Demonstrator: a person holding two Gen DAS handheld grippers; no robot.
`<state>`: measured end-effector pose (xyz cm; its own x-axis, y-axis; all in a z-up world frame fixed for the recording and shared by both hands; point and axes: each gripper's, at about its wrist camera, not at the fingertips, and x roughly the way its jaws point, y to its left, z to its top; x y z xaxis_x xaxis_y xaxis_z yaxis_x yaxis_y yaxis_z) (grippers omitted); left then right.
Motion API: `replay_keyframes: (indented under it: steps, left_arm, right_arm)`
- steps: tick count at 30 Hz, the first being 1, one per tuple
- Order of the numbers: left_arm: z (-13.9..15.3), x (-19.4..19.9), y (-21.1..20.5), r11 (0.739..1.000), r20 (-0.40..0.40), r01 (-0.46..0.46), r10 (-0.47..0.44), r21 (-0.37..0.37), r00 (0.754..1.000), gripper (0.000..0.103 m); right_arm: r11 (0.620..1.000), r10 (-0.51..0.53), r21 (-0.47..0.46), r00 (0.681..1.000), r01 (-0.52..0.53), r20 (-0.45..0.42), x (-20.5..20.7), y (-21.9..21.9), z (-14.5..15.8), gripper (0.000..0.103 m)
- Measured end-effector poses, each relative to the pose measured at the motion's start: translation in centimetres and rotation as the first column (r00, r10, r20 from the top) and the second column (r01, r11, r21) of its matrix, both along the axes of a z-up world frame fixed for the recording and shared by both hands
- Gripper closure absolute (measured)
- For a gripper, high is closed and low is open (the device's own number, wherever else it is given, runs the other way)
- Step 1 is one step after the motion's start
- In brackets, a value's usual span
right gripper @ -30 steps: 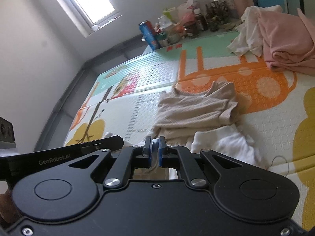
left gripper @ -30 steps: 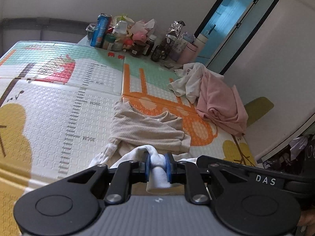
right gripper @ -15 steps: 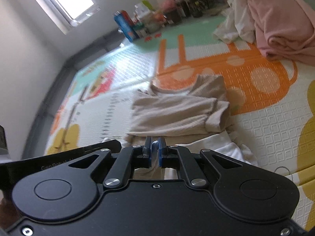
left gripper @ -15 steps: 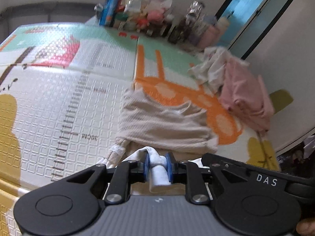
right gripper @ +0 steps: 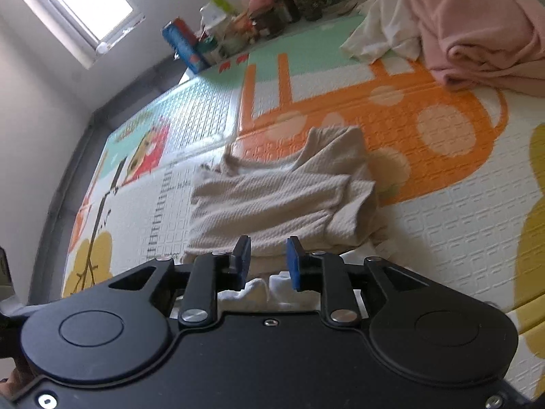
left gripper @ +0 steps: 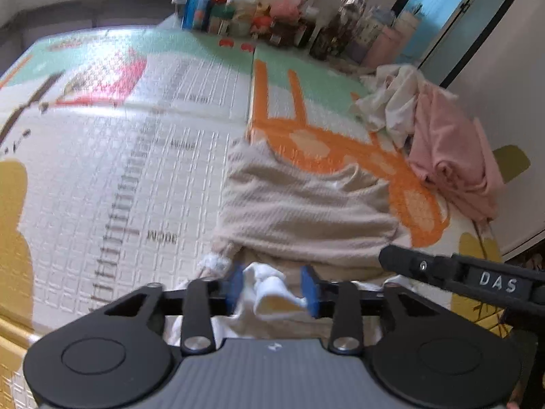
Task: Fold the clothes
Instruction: 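Open both grippers over the folded white leg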
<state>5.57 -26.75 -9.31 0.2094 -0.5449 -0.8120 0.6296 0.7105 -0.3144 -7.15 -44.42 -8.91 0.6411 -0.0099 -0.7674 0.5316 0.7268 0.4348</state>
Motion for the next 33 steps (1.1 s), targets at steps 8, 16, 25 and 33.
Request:
replay_keyframes:
  steps: [8,16,25,33]
  left_arm:
    - [3.9,-1.1,0.3,0.998,0.103,0.036,-0.03,-0.048,0.994,0.04]
    - [2.1,-2.4,2.6,0.998,0.124,0.05,-0.056,0.049,0.991,0.04]
    - [0.2,-4.3,2.4,0.987,0.102,0.159,-0.161,0.035,0.982,0.043]
    - [-1.4,-4.7,0.7,0.976,0.101,0.206,-0.213,0.069,0.972,0.05]
  right_arm:
    - [0.999,0.029,-0.021,0.998,-0.03,-0.061,-1.1,0.4,-0.2,0.082]
    - [0.995,0.082,-0.042,0.991,-0.087,-0.103,-1.8,2.6,-1.0,0.082]
    - [0.99,0.12,-0.053,0.982,-0.129,-0.145,-1.4,3.8,-2.2,0.082]
    - [0.99,0.13,-0.029,0.974,-0.138,-0.184,-1.0,3.5,-3.4,0.082]
